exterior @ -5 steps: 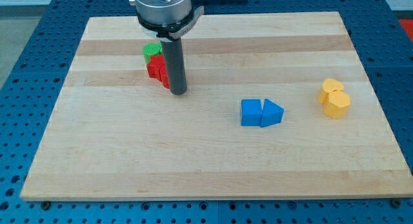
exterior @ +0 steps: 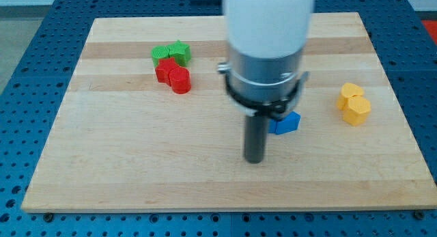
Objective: Separate the blue triangle from the blue cube
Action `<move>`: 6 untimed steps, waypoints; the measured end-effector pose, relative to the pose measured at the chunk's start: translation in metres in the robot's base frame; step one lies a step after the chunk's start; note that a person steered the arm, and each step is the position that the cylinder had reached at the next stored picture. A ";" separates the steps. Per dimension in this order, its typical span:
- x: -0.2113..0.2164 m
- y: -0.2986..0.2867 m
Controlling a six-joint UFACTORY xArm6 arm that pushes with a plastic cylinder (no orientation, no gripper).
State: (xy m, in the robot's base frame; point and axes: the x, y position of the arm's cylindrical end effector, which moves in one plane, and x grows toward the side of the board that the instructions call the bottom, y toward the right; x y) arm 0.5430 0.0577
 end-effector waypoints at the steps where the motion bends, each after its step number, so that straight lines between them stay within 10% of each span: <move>1: -0.017 0.050; 6: -0.112 0.032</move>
